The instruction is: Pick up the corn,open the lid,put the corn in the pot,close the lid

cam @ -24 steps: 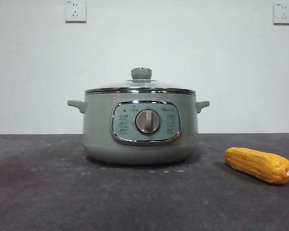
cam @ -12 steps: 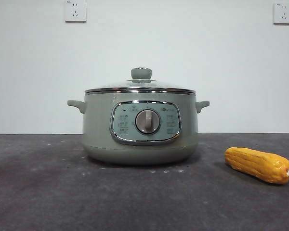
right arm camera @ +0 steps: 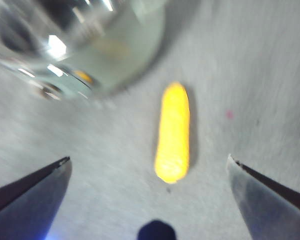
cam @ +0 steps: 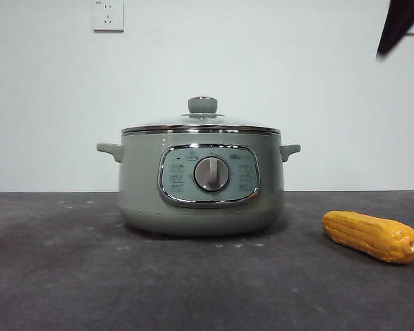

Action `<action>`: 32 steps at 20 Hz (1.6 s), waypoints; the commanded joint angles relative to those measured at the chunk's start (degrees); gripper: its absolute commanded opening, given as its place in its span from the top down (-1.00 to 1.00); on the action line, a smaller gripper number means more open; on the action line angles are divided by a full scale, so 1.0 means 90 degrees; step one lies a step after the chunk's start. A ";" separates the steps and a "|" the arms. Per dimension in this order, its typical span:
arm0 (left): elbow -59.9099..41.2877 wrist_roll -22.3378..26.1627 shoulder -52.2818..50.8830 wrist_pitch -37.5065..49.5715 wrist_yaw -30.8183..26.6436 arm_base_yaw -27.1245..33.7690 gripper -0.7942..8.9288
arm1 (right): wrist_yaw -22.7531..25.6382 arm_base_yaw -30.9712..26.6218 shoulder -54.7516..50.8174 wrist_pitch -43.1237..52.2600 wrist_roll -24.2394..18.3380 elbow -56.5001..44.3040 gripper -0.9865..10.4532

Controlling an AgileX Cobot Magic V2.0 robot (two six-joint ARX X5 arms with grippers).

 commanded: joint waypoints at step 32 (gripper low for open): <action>0.0034 0.0039 0.0495 -0.0051 -0.0002 -0.0131 -0.37 | 0.1600 0.1270 0.2293 0.0578 0.0245 -0.0007 0.85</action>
